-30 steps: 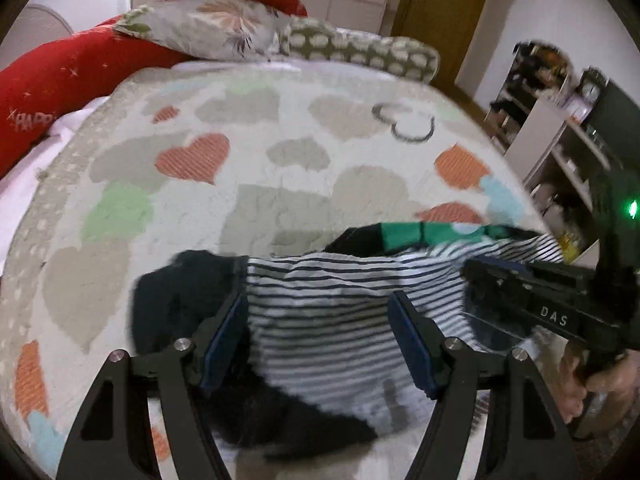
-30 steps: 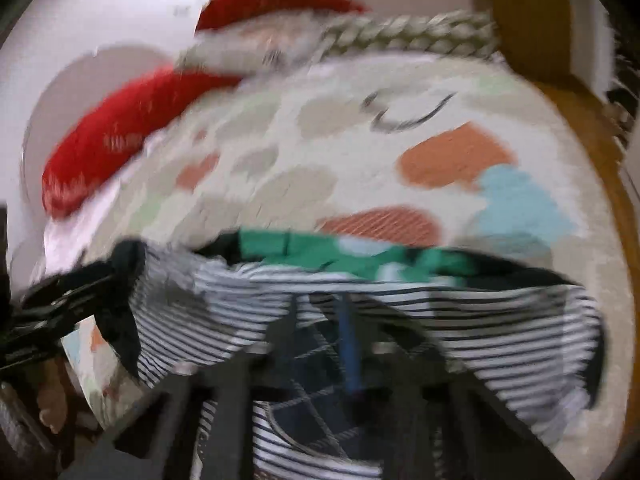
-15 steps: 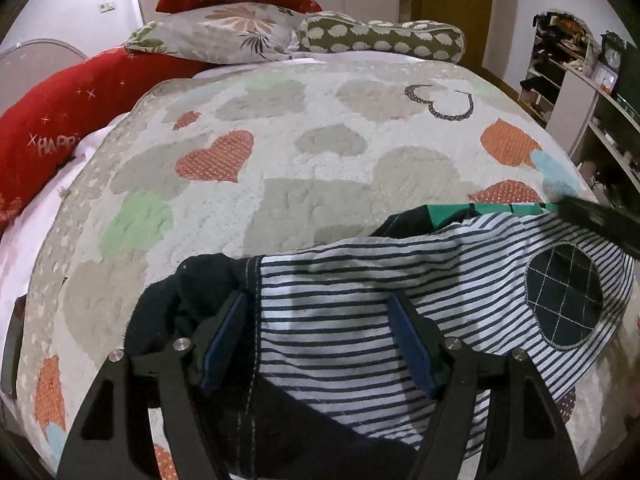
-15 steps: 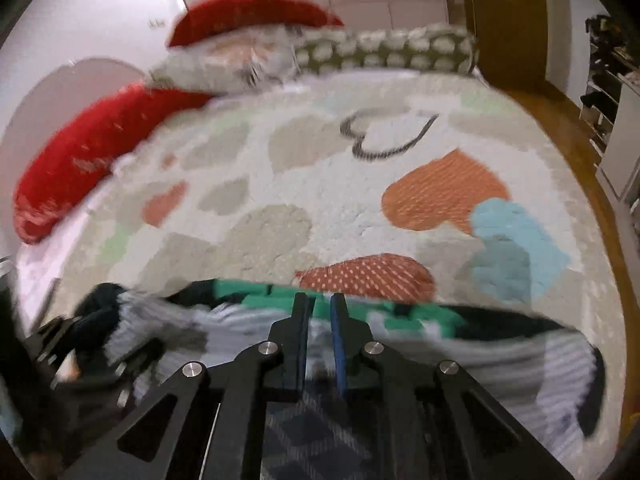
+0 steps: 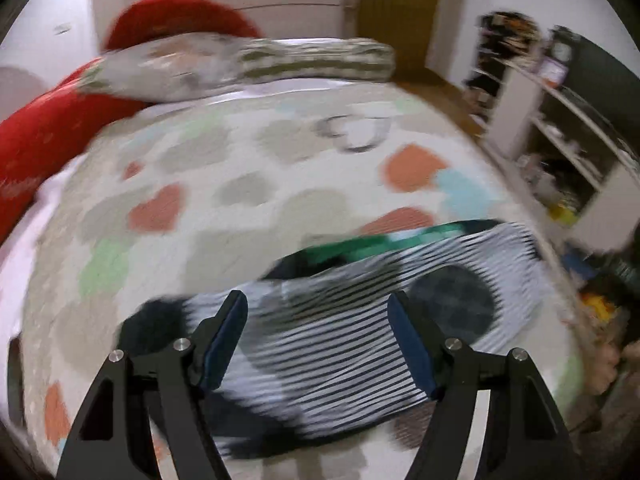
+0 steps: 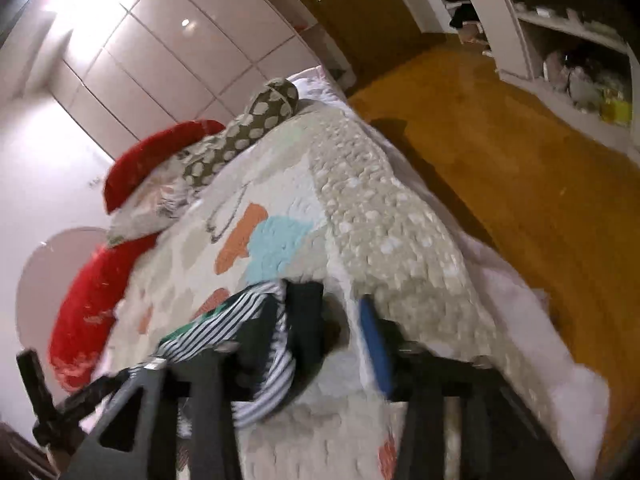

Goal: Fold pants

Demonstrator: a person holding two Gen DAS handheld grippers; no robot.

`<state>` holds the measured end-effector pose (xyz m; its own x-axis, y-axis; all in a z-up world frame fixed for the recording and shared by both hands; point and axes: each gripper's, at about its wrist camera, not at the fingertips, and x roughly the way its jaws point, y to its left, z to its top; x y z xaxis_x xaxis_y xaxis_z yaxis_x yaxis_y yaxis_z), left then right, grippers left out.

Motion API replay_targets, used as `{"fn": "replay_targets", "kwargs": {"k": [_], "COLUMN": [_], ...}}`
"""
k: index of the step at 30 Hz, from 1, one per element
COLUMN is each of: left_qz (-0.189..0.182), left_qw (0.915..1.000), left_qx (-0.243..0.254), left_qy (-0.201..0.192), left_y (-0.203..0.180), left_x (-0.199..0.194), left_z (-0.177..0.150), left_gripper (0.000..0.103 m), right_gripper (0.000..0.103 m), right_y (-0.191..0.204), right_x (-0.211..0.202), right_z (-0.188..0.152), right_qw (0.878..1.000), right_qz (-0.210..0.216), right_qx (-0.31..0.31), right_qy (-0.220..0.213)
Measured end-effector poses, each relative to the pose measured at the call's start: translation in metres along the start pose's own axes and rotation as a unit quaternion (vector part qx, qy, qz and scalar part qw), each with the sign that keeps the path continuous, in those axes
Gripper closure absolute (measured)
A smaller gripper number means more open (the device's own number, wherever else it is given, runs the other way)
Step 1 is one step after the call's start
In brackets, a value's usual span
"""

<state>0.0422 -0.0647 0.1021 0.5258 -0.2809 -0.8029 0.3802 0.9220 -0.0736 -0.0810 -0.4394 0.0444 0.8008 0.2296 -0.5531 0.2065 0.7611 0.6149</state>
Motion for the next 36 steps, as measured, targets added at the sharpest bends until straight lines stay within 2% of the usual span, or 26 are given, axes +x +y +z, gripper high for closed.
{"fn": "replay_targets", "kwargs": {"k": [4,7,11,12,16,17,18,19,20,22,26,30,31,32,33,35,36], "left_qz": [-0.074,-0.100,-0.123,-0.131,-0.142,-0.136,-0.137,-0.138,-0.140,-0.150,-0.169,-0.173,-0.167,-0.158,-0.144,-0.138,-0.137], "left_qw": [0.9958,0.9889,0.9767,0.9706,0.9548,0.9557,0.9564,0.9576,0.9592,0.9647,0.9747,0.9830,0.9853,0.9873,0.9888,0.9865,0.9830], "left_qx": [0.027,0.076,0.129,0.149,0.189,0.193,0.192,0.188,0.183,0.161,0.117,0.048,0.022,-0.001,-0.033,-0.086,-0.121], "left_qy": [0.046,0.080,0.120,0.137,0.181,0.176,0.172,0.168,0.163,0.144,0.087,0.038,0.028,0.021,0.018,0.015,0.015], "left_y": [-0.053,-0.105,-0.160,-0.175,-0.206,-0.210,-0.210,-0.209,-0.205,-0.191,-0.150,-0.093,-0.072,-0.056,-0.032,0.008,0.029], "left_x": [0.042,0.080,0.129,0.143,0.171,0.172,0.170,0.166,0.162,0.146,0.101,0.065,0.058,0.054,0.050,0.048,0.045], "left_z": [0.041,0.065,0.083,0.085,0.078,0.075,0.074,0.074,0.075,0.079,0.083,0.073,0.066,0.060,0.050,0.035,0.025], "left_gripper": [0.030,0.030,0.030,0.030,0.031,0.042,0.060,0.066,0.079,0.081,0.082,0.081,0.079,0.072,0.059,0.046,0.046], "right_gripper": [0.048,0.048,0.048,0.048,0.048,0.048,0.057,0.074,0.077,0.081,0.083,0.083,0.080,0.080,0.078,0.061,0.050], "right_y": [0.008,0.015,0.024,0.024,0.026,0.028,0.030,0.032,0.035,0.039,0.060,0.104,0.118,0.130,0.141,0.164,0.171], "right_x": [0.019,0.037,0.053,0.055,0.064,0.064,0.065,0.067,0.070,0.068,0.054,0.046,0.047,0.050,0.052,0.062,0.068], "right_z": [-0.021,-0.032,-0.030,-0.029,-0.026,-0.026,-0.026,-0.026,-0.025,-0.024,-0.024,-0.032,-0.037,-0.042,-0.049,-0.068,-0.076], "right_qw": [0.998,0.996,0.996,0.996,0.997,0.996,0.996,0.995,0.995,0.995,0.994,0.987,0.984,0.981,0.977,0.967,0.963], "right_qz": [0.028,0.023,0.003,0.002,0.001,0.002,0.004,0.007,0.010,0.014,0.026,0.062,0.072,0.077,0.081,0.094,0.101], "right_qx": [-0.010,-0.024,-0.036,-0.034,-0.036,-0.043,-0.052,-0.059,-0.065,-0.069,-0.092,-0.139,-0.155,-0.170,-0.185,-0.217,-0.227], "right_qy": [0.056,0.079,0.076,0.076,0.074,0.075,0.075,0.078,0.081,0.073,0.052,0.051,0.055,0.060,0.065,0.089,0.104]}}
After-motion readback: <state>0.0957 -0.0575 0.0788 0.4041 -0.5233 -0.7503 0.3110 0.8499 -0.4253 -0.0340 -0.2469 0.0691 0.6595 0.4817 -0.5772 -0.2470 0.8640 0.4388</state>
